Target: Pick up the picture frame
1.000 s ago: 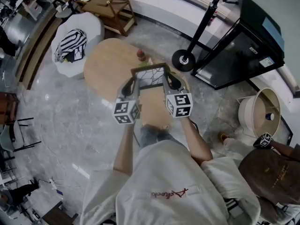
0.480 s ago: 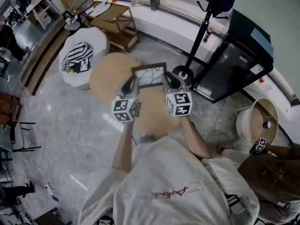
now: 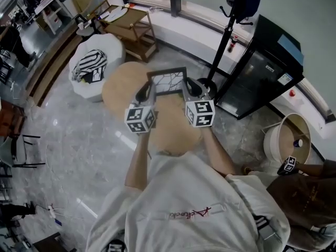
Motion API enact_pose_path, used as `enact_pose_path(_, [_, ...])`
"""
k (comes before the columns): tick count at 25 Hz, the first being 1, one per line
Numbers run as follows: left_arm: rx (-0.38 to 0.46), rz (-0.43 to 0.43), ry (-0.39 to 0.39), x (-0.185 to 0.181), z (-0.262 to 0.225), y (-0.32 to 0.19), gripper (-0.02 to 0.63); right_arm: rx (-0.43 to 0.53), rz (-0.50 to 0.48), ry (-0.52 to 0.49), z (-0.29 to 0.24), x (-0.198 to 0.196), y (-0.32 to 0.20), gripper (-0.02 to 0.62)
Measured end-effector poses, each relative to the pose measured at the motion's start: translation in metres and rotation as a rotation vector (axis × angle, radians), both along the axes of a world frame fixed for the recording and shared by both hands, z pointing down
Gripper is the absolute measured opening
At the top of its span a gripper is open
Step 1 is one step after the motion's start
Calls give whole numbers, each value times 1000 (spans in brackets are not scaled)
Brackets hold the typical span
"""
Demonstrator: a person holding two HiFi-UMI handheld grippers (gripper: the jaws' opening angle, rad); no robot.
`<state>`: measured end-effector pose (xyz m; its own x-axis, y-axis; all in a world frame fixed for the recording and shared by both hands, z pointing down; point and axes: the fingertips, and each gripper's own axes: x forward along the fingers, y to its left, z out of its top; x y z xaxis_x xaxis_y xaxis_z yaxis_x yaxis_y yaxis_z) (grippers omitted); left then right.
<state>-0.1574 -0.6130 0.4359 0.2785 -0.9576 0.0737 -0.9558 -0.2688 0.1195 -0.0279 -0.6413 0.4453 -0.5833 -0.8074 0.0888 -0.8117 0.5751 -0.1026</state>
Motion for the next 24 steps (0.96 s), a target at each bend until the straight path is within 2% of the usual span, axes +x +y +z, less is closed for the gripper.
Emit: enact_pose_path(24, [26, -13, -9, 11, -10, 18, 78, 16, -12, -11, -6, 14, 17, 77])
